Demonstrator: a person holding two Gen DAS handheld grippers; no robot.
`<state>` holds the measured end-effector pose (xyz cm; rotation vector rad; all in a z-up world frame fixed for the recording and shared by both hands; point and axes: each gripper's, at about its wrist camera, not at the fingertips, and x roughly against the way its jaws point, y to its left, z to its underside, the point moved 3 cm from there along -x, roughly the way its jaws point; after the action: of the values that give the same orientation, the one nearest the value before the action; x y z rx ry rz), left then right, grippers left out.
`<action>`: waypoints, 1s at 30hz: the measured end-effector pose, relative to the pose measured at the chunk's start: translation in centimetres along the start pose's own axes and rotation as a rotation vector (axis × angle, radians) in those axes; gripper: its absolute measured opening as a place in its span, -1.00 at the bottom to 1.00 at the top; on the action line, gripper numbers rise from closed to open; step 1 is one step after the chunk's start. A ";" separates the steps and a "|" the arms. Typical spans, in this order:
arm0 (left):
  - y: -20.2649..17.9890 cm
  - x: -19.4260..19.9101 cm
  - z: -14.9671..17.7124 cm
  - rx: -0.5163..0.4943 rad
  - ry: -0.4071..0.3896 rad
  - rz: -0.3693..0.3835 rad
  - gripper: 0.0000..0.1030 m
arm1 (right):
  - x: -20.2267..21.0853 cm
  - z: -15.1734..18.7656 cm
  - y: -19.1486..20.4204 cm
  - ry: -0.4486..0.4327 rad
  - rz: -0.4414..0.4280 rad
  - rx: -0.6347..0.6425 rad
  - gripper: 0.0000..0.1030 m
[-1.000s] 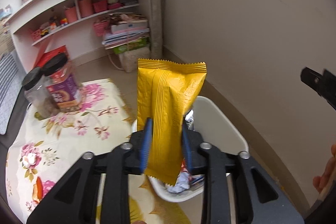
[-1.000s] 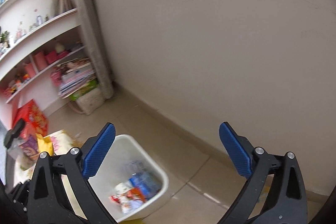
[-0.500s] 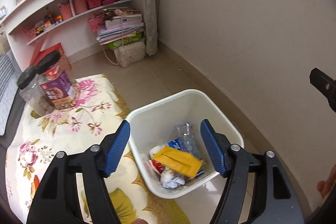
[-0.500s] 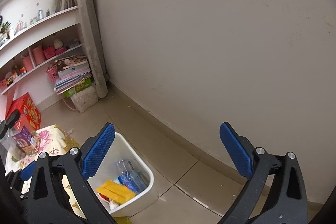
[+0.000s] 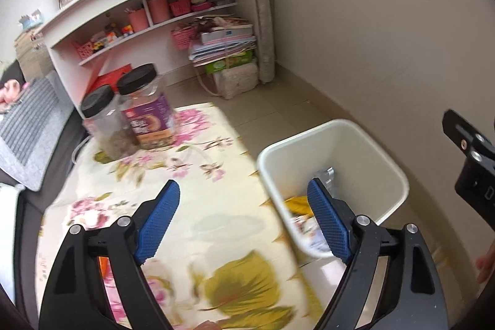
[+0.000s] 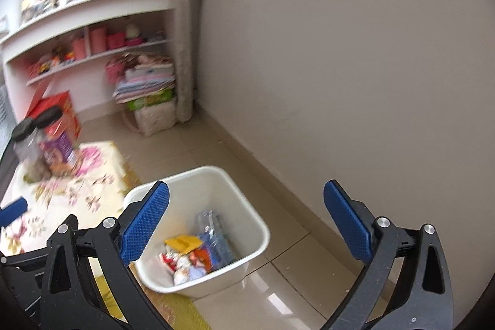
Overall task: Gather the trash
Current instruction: 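Move both tools back over the remaining orange peel on the tablecloth, then grasp the remaining orange peel with the left tool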
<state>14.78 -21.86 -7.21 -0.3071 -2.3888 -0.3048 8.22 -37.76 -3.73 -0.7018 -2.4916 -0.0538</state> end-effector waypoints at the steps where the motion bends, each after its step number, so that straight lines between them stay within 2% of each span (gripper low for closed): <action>1: 0.6 0.0 0.5 -0.012 0.003 -0.016 0.60 | 0.0 0.2 0.7 0.004 -0.007 0.015 0.86; 5: 3.3 -0.4 2.4 -0.036 0.045 -0.057 0.63 | 0.1 1.1 4.5 0.022 -0.045 0.095 0.86; 11: 8.2 -2.7 5.4 -0.033 0.166 -0.124 0.63 | 0.6 2.0 9.5 0.035 -0.097 0.194 0.86; 16: 11.8 -4.4 7.8 -0.028 0.255 -0.180 0.63 | 0.5 2.7 13.3 0.081 -0.158 0.224 0.86; 21: 15.9 -7.2 11.1 -0.009 0.377 -0.225 0.63 | 0.3 3.4 16.1 0.120 -0.195 0.233 0.86; 26: 19.8 -9.6 14.0 0.073 0.487 -0.214 0.63 | -0.1 4.2 18.4 0.151 -0.212 0.257 0.86; 30: 21.4 -10.2 15.0 0.122 0.499 -0.162 0.56 | -0.3 4.8 20.1 0.170 -0.224 0.278 0.86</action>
<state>19.42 1.47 -22.15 0.0222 -1.9295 -0.2708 16.03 -19.66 -10.07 -0.2890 -2.3409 0.1425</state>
